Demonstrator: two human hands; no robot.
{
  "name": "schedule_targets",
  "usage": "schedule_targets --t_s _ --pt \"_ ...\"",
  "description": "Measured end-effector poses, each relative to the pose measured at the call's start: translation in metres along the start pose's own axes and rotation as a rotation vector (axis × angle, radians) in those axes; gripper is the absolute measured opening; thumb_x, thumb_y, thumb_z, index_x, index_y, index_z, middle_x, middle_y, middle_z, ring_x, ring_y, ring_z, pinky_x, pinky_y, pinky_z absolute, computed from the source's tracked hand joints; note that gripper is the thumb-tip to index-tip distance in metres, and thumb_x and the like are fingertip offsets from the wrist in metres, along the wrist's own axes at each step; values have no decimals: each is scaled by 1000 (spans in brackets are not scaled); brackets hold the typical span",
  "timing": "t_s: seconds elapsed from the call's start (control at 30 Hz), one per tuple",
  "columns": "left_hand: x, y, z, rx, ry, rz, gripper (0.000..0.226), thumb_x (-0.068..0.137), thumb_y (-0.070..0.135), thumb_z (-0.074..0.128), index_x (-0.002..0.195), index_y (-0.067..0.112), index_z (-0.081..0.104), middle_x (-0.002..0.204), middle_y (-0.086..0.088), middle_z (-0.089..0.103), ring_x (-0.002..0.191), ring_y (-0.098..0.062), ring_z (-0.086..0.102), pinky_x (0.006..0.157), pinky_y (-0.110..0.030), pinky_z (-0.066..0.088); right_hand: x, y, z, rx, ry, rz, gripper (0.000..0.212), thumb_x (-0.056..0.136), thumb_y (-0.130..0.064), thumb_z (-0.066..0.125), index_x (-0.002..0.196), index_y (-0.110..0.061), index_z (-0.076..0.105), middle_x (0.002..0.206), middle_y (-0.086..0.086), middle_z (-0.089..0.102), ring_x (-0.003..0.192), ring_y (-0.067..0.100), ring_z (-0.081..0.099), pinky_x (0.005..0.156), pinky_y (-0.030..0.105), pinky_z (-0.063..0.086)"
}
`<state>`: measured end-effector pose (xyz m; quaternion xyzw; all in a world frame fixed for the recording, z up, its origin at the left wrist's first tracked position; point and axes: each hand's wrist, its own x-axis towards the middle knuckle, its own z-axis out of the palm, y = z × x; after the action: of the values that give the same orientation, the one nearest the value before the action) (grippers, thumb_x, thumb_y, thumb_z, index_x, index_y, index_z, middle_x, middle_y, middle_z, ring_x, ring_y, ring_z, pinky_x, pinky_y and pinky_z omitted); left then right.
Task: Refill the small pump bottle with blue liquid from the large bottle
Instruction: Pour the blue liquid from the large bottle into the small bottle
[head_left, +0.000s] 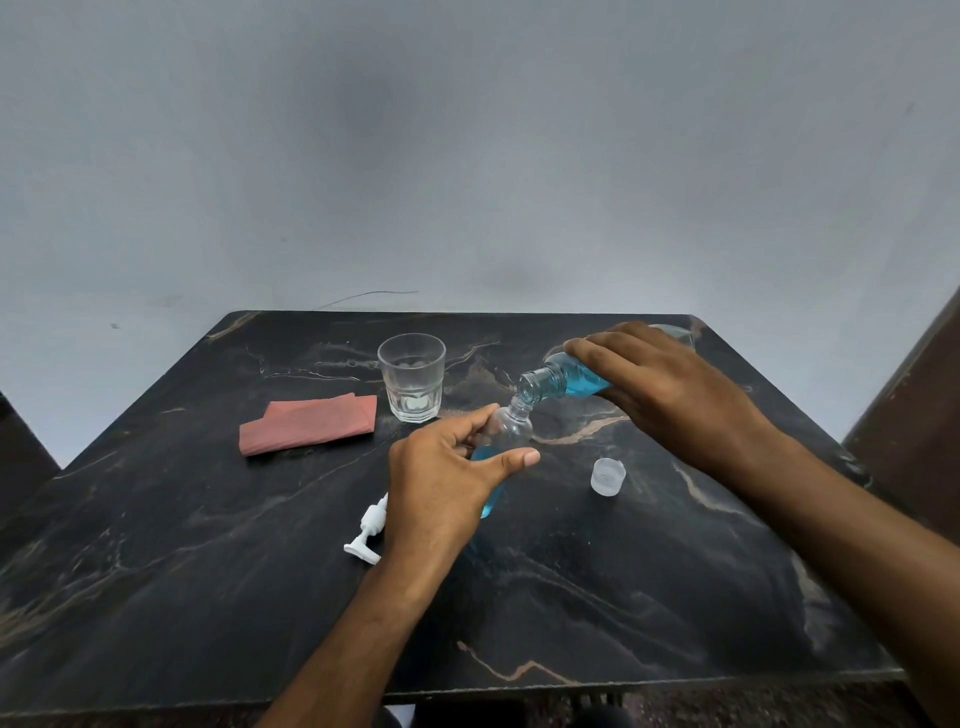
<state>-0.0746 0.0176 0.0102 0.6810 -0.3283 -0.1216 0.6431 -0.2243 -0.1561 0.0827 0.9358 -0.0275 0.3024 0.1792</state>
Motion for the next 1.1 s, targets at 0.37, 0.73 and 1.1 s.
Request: schedule_targets --t_s 0.37,0.73,1.1 --pt "1 2 -3 12 4 7 65 55 27 98 116 25 76 105 22 75 95 7 74 89 -26 62 2 1 1 4 15 -14 48 84 -4 76 129 -1 59 115 15 67 99 35 62 77 47 53" --pt "0 1 -2 18 -1 16 69 53 33 96 118 23 76 107 18 77 92 8 73 86 -25 62 0 -1 0 5 8 -13 51 82 -3 78 129 -1 60 116 16 68 100 34 62 76 45 54" --pt "-1 2 -3 9 -18 12 62 50 40 92 109 35 74 98 32 72 91 11 73 83 -22 62 1 1 1 -5 -4 -13 50 83 -3 77 129 -2 60 116 15 67 100 35 62 77 47 53"
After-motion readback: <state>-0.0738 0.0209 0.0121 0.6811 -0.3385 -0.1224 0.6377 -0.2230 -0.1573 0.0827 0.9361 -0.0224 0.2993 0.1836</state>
